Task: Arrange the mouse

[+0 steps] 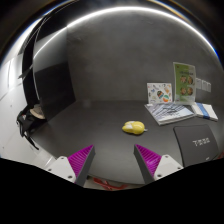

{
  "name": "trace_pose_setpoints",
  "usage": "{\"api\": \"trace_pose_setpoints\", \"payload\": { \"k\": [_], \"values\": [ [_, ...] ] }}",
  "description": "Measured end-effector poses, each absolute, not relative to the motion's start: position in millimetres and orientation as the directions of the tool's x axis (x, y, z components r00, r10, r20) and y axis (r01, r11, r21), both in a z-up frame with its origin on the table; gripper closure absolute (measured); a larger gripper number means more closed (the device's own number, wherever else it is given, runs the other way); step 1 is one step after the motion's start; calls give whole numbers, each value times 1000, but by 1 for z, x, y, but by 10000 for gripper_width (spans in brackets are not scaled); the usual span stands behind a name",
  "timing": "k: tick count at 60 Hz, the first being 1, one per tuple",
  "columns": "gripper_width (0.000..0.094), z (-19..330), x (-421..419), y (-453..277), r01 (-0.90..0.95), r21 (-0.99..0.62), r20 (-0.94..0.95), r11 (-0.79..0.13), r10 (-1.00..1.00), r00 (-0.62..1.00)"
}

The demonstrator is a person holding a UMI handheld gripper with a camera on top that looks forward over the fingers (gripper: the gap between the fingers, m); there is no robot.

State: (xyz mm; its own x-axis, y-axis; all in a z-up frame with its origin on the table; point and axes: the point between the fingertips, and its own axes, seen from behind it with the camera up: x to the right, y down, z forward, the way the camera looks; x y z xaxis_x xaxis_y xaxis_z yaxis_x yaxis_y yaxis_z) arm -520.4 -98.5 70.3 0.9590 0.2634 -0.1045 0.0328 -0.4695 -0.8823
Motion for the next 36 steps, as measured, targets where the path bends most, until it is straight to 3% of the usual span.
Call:
{"api": "trace_pose_setpoints", "payload": {
  "k": [14, 32, 34, 35, 36],
  "values": [
    [108, 32, -457, -47, 117, -857, -24, -502, 266, 964],
    [118, -11, -451, 28, 210, -812, 51, -545, 293, 955],
    [65, -16, -452, 34, 213, -805, 49, -554, 296, 954],
    [110, -14, -455, 40, 199, -813, 35, -547, 295, 955],
    [71, -15, -455, 43, 195, -811, 31, -551, 292, 956]
  ]
}}
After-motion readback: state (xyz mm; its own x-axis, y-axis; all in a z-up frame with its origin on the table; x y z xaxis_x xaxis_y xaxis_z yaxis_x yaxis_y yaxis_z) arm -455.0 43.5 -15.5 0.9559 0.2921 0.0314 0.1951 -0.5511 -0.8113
